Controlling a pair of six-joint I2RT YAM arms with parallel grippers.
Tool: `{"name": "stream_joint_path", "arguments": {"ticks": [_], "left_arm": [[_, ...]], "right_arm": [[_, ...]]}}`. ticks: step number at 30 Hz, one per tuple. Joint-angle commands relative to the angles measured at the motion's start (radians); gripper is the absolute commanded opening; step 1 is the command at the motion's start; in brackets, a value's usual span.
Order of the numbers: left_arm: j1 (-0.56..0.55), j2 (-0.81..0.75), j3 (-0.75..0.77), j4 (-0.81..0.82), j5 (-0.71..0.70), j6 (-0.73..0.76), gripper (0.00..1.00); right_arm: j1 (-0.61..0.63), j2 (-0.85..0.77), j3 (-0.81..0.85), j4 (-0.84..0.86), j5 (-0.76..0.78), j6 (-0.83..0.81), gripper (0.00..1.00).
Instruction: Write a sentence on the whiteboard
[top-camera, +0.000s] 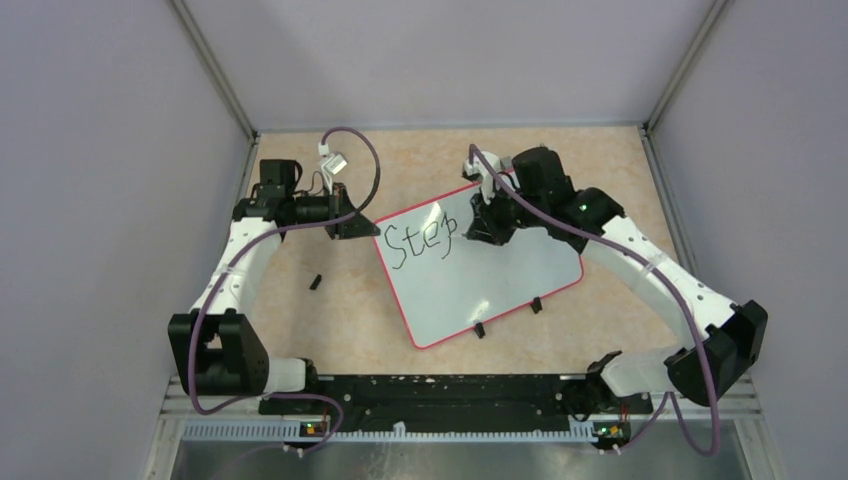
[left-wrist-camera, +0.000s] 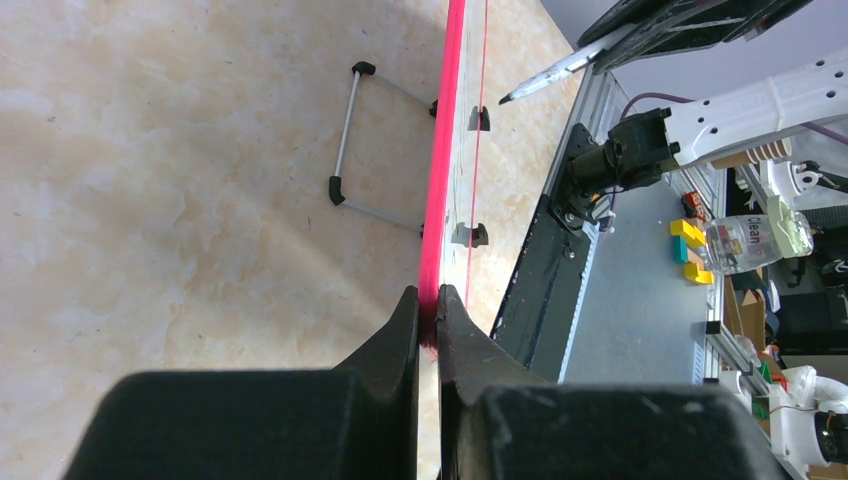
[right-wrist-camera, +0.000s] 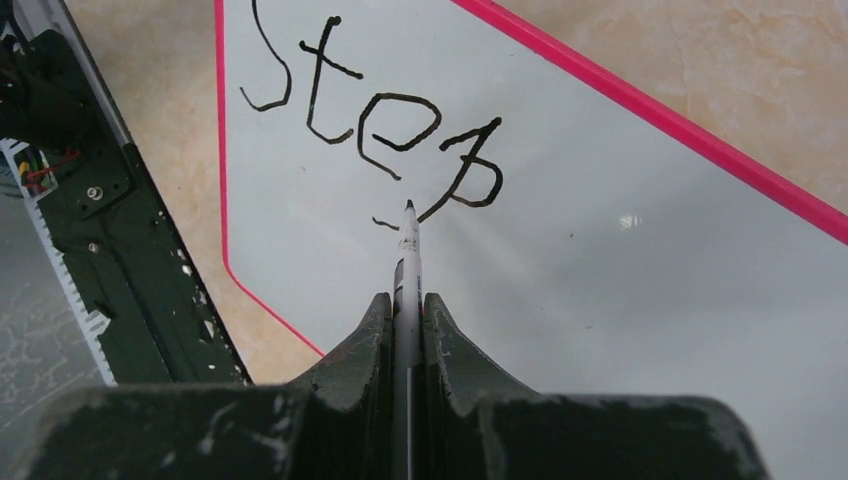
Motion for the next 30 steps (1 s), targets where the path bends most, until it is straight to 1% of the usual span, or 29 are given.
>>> {"name": "stream_joint_path", "arguments": {"ticks": [1, 5, 8, 23, 30], "left_arm": [[-0.005, -0.004, 0.003, 0.009, 0.003, 0.036, 0.0], [-0.003, -0.003, 0.005, 0.008, 0.001, 0.035, 0.0], [-0.005, -0.003, 0.004, 0.008, 0.001, 0.036, 0.0], [-0.003, -0.002, 0.004, 0.006, 0.0, 0.036, 0.0], [-0.004, -0.001, 0.003, 0.006, -0.002, 0.036, 0.0]], "right_arm": [[-0.049, -0.072, 0.038, -0.006, -0.051, -0.021, 0.0], [-0.1, -0.089, 0.032, -0.011, -0.055, -0.033, 0.0], [-0.113, -0.096, 0.027, -0.006, -0.04, -0.045, 0.0], [-0.112, -0.046, 0.017, 0.018, 0.016, -0.052, 0.0], [-0.11, -0.028, 0.016, 0.043, 0.013, -0.051, 0.0]]}}
